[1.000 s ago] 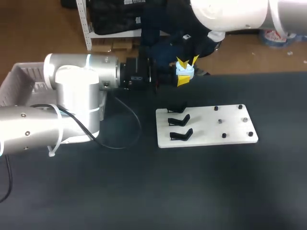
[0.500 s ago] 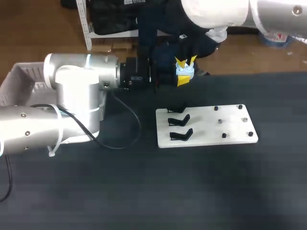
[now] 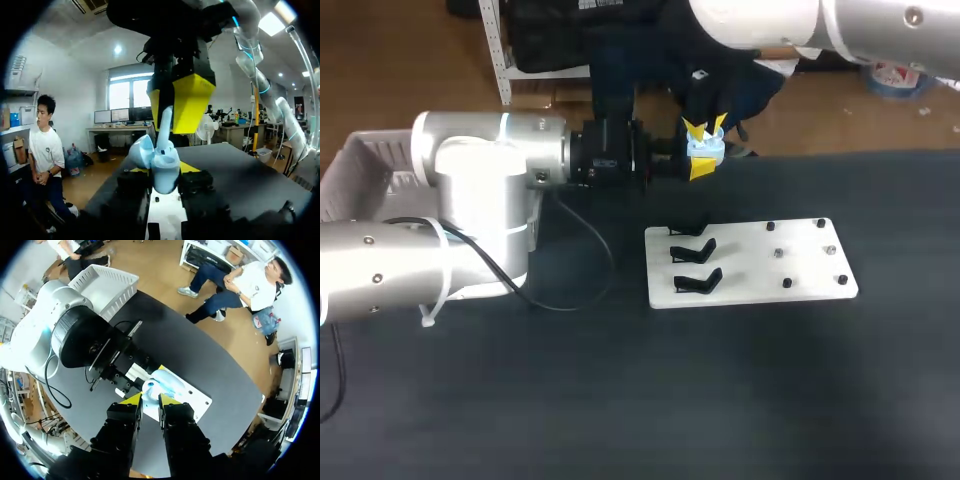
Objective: Pick up each earbud case from the left stands, insert the matching earbuds, close the lid, and place the case in the box.
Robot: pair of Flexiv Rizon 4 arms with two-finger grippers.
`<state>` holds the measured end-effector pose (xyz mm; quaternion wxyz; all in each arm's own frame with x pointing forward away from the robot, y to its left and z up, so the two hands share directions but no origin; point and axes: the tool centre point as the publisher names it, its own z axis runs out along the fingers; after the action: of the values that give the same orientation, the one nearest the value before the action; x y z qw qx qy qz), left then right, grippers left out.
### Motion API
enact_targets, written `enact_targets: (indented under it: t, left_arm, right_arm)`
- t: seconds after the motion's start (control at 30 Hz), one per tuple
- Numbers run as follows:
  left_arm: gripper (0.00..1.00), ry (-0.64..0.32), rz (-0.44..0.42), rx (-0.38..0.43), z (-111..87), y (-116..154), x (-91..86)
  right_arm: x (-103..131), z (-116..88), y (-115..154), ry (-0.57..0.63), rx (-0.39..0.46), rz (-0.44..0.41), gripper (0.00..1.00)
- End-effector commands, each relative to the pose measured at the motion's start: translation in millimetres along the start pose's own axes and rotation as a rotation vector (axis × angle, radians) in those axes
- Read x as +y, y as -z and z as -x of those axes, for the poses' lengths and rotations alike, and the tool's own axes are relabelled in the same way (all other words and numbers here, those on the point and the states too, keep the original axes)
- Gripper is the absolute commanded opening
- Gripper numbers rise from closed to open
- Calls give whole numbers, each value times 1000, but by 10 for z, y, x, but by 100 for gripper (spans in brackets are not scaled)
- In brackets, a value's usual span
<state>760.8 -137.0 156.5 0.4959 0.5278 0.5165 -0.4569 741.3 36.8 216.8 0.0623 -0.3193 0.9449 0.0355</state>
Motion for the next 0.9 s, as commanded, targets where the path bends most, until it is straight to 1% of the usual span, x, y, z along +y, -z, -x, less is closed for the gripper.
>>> enact_targets:
  t: [0.03, 0.9]
  left_arm:
    - [0, -6, 6, -7, -15, 3, -16]
    - [0, -6, 6, -7, -15, 3, -16]
  right_arm:
    - [-12, 14, -43, 1, 3, -3, 0]
    - [-1, 45, -107, 25, 16, 1, 0]
